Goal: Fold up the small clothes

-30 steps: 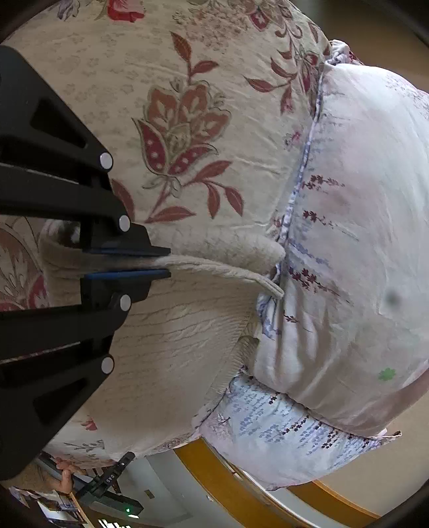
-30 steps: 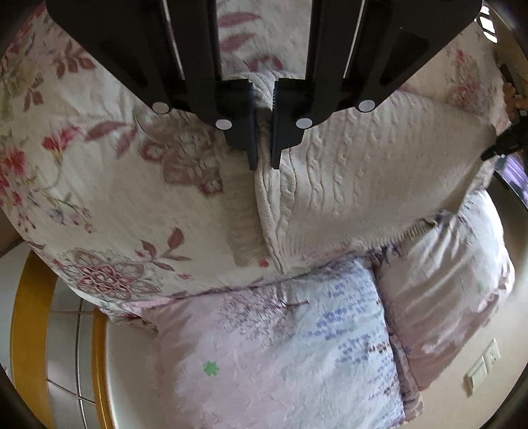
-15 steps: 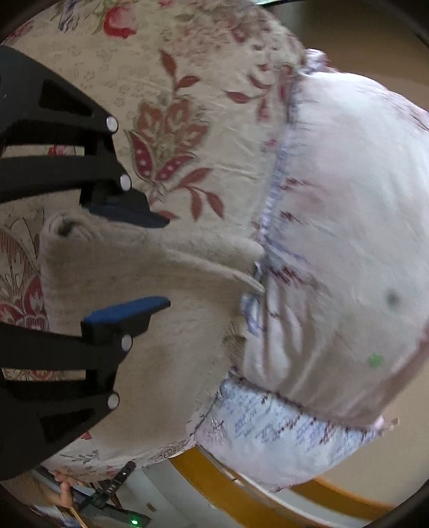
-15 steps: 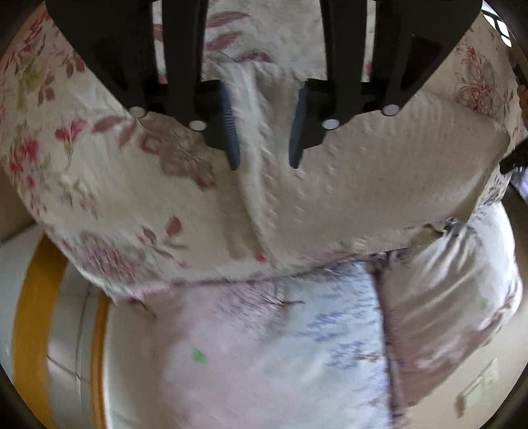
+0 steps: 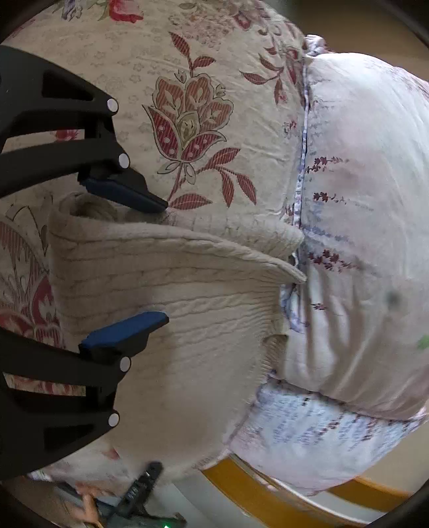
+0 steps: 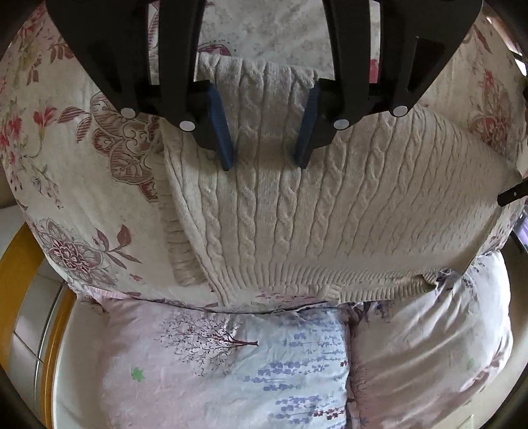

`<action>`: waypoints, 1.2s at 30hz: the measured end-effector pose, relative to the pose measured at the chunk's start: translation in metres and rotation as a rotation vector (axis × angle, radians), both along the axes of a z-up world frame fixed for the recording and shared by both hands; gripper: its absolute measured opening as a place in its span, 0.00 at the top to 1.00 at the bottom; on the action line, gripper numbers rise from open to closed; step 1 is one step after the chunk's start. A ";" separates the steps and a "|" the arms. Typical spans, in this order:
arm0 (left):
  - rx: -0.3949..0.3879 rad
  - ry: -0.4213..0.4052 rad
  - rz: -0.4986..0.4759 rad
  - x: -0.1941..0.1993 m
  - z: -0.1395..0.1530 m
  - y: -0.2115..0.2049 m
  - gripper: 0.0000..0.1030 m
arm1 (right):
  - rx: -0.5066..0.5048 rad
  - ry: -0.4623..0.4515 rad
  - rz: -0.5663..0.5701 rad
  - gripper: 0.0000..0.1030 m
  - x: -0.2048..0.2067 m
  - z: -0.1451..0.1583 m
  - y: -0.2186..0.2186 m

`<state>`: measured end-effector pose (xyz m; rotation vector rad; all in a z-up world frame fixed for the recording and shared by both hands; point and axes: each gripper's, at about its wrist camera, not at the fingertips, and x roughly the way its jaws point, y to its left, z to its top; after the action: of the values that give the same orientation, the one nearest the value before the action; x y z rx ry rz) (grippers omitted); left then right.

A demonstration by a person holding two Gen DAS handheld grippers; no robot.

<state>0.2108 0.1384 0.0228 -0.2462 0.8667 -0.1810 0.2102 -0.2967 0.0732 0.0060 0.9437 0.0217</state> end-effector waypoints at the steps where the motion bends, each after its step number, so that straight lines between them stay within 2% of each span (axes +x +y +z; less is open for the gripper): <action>1: -0.031 0.000 0.008 0.001 0.002 0.004 0.38 | 0.008 0.000 -0.008 0.57 0.002 0.004 0.000; 4: -0.119 0.011 0.056 0.009 0.008 0.021 0.35 | 0.065 -0.033 0.010 0.51 0.006 0.015 0.006; 11: -0.273 0.082 0.114 0.039 0.002 0.042 0.35 | 0.060 -0.034 0.081 0.51 0.029 0.012 0.046; 15: -0.321 0.112 0.119 0.053 -0.005 0.042 0.37 | 0.034 -0.034 0.103 0.50 0.038 0.007 0.066; 18: -0.325 0.100 0.122 0.057 -0.006 0.039 0.38 | 0.014 -0.031 0.110 0.46 0.039 0.001 0.073; 20: -0.329 0.098 0.121 0.059 -0.007 0.037 0.44 | 0.019 -0.032 0.110 0.46 0.038 0.000 0.073; 28: -0.356 0.100 0.141 0.067 -0.011 0.032 0.51 | 0.007 -0.041 0.120 0.44 0.038 -0.003 0.075; 33: -0.418 0.143 0.140 0.069 -0.017 0.028 0.69 | 0.014 -0.043 0.122 0.43 0.039 -0.003 0.074; 36: -0.476 0.173 0.138 0.070 -0.022 0.027 0.76 | 0.018 -0.040 0.125 0.42 0.039 -0.002 0.074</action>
<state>0.2813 0.1652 0.0005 -0.7736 0.9668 -0.2387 0.2493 -0.2227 0.0709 -0.0371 0.9028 0.1452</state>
